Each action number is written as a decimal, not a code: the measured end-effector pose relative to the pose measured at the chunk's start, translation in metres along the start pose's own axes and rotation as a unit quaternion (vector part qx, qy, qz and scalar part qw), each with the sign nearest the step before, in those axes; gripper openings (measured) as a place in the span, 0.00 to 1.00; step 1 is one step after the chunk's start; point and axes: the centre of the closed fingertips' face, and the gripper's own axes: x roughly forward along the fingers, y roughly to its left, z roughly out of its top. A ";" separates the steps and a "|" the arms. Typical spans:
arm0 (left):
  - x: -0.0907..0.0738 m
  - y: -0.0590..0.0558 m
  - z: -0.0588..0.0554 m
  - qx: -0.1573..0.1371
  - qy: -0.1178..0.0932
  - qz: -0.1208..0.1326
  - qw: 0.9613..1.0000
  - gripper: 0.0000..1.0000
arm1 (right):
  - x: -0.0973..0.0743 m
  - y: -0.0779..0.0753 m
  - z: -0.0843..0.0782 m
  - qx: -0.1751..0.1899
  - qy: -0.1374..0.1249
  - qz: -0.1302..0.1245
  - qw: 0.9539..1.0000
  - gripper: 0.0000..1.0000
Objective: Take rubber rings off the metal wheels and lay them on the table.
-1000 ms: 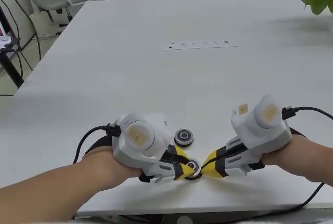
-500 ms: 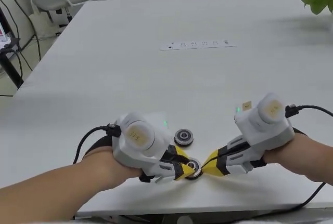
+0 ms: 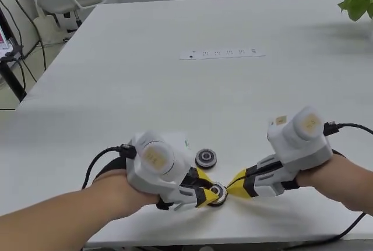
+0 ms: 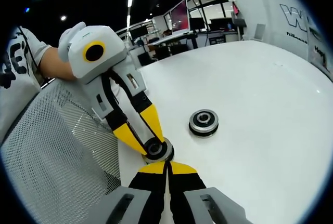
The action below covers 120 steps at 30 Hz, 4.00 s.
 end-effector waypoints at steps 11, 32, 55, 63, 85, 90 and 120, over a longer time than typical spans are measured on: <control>0.000 0.000 0.000 -0.001 0.001 0.001 1.000 0.07 | -0.001 0.002 0.004 0.020 -0.014 0.007 1.000 0.00; 0.001 0.000 0.000 0.003 0.012 0.007 1.000 0.07 | 0.000 0.009 0.008 0.047 -0.018 0.013 0.999 0.00; 0.000 -0.001 0.001 0.003 0.014 0.011 1.000 0.07 | 0.004 0.029 0.021 0.022 -0.032 0.050 0.998 0.00; 0.000 0.000 0.002 0.002 0.013 0.010 1.000 0.07 | 0.005 0.026 0.013 0.011 -0.021 0.047 0.999 0.00; 0.002 -0.001 0.003 0.002 0.003 0.003 1.000 0.08 | -0.002 0.012 0.008 0.030 -0.037 0.032 0.998 0.00; 0.002 -0.001 0.003 0.010 0.004 0.002 1.000 0.08 | -0.002 0.014 0.009 0.034 -0.040 0.034 0.998 0.00; -0.019 -0.005 0.018 0.013 -0.010 -0.006 1.000 0.22 | -0.008 0.006 0.014 0.047 -0.056 0.025 0.997 0.00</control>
